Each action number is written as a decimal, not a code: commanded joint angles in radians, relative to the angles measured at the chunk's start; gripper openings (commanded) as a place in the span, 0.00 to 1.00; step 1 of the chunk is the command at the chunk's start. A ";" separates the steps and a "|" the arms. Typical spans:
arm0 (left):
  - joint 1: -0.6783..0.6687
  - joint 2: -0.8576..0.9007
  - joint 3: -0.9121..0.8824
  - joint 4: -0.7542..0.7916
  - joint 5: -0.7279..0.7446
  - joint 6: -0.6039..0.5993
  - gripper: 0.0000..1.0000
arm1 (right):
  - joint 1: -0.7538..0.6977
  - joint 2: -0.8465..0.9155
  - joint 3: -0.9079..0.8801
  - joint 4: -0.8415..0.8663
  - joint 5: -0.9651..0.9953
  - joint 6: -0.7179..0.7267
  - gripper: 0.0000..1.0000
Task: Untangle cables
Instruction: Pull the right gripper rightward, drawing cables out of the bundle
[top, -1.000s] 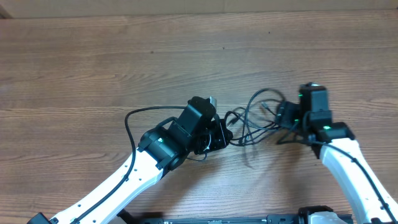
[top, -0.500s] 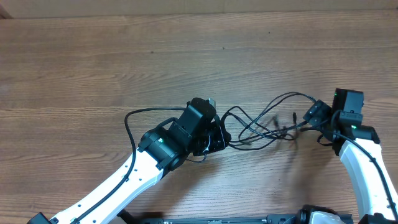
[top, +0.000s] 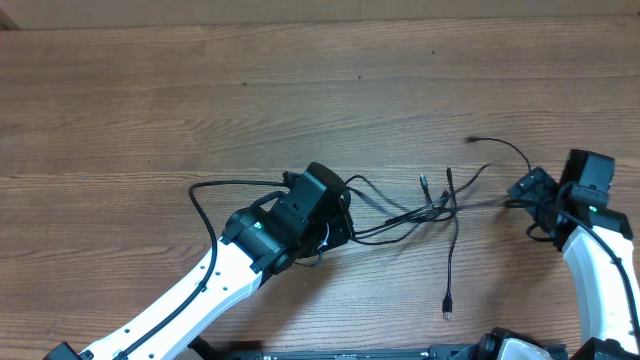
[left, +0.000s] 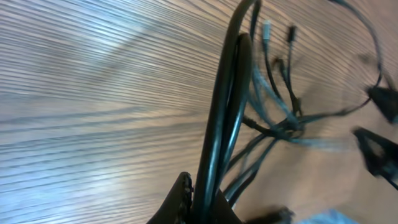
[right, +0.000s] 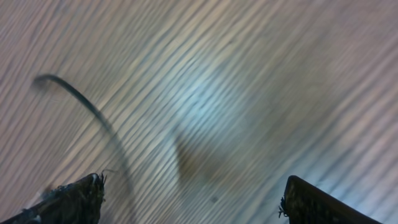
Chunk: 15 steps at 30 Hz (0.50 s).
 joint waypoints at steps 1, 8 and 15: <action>0.012 -0.012 0.016 -0.013 -0.101 -0.030 0.04 | -0.042 0.003 0.014 0.000 0.042 0.027 0.91; 0.013 -0.012 0.016 -0.061 -0.147 -0.033 0.04 | -0.048 0.003 0.014 0.001 -0.024 0.027 0.92; 0.013 -0.012 0.016 0.026 -0.104 0.151 0.05 | -0.038 0.003 0.014 0.046 -0.499 -0.236 0.93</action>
